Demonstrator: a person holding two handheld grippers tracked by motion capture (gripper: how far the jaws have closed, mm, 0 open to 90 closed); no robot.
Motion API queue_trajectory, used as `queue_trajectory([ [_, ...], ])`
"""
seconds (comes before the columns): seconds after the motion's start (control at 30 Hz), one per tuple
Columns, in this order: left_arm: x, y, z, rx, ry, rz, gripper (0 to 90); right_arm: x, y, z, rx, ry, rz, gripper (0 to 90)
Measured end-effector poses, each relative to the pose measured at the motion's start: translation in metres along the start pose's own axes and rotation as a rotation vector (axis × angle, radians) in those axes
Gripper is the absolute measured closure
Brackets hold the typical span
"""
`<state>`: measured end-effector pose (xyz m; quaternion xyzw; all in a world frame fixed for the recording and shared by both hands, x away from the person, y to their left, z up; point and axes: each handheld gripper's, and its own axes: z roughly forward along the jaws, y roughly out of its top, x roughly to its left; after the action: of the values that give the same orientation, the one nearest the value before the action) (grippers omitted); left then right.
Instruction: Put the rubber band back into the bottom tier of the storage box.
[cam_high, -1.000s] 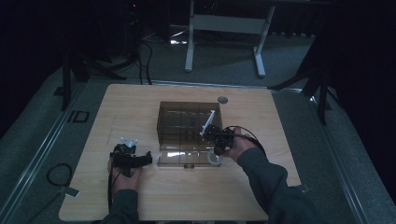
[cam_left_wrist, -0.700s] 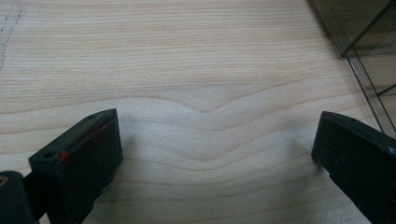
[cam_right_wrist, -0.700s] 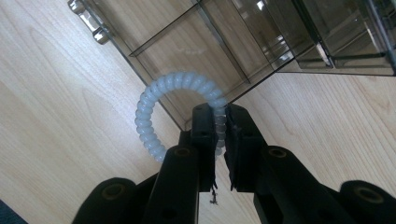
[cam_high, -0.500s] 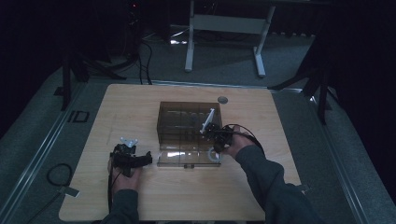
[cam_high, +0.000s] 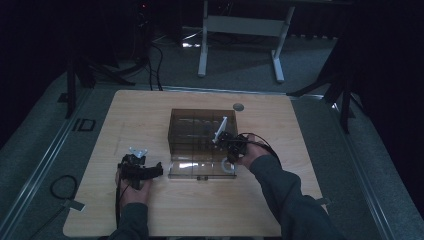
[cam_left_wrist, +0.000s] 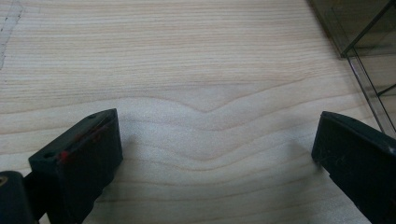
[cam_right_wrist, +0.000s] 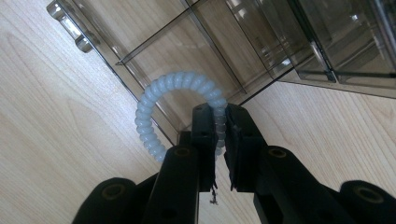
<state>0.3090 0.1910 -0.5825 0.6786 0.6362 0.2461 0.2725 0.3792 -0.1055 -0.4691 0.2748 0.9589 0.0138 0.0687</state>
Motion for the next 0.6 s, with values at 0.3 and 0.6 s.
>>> queue_trajectory([
  [0.3,-0.0002,0.0,0.0,0.0,0.0,-0.002,1.6,-0.0028,0.001,0.0017,0.0,0.004,0.005,82.5],
  [0.6,-0.0002,0.0,0.0,0.0,0.0,-0.002,1.6,-0.0025,0.0035,0.0017,-0.01,0.001,0.002,82.5],
])
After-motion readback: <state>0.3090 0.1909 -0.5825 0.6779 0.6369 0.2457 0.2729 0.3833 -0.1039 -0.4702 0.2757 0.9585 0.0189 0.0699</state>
